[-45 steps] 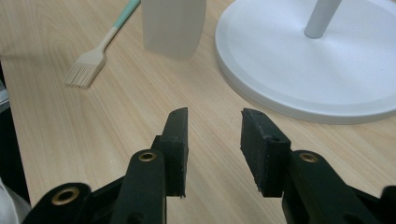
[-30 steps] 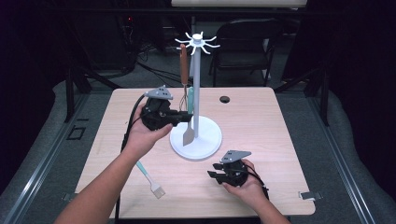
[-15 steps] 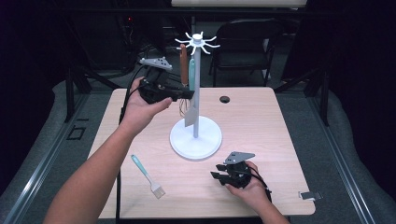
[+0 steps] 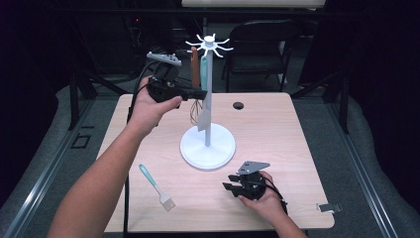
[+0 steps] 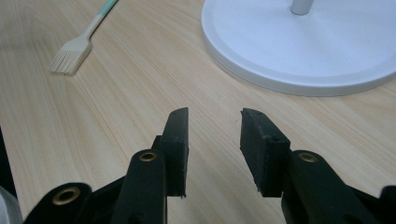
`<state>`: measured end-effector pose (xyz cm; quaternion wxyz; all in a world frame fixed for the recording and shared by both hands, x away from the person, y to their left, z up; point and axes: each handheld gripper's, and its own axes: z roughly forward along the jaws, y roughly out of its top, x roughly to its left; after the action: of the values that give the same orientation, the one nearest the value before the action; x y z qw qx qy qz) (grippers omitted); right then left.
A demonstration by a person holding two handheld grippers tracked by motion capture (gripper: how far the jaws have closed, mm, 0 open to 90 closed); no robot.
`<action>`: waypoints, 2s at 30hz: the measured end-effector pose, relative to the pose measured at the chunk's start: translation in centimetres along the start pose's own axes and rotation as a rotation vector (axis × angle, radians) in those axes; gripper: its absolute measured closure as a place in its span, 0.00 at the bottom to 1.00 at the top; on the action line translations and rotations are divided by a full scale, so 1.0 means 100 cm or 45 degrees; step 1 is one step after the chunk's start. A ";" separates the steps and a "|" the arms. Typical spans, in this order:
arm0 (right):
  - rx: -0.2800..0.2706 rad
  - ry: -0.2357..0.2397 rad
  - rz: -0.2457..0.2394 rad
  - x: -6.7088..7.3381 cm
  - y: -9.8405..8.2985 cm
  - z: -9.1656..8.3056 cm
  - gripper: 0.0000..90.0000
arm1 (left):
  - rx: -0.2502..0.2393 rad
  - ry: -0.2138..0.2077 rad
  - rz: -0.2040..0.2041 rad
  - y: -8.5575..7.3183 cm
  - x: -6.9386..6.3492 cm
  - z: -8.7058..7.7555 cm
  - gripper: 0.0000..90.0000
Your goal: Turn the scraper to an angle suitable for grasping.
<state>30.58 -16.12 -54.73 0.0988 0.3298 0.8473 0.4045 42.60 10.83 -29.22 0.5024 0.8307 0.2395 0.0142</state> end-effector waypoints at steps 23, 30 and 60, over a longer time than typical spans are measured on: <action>-0.008 0.022 -0.031 0.006 0.001 0.004 0.70 | 0.025 -0.074 -0.021 0.008 0.010 0.016 0.95; -0.010 0.022 -0.028 0.006 0.001 0.004 0.70 | 0.001 0.009 -0.016 0.004 0.012 0.017 0.93; -0.045 0.025 0.028 -0.010 0.027 -0.012 0.79 | 0.093 0.396 -0.136 -0.099 -0.005 -0.005 0.79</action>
<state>32.17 -16.29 -51.99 0.0916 0.3335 0.8373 0.4236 38.24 14.85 -37.19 0.4288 0.8223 0.3585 0.1073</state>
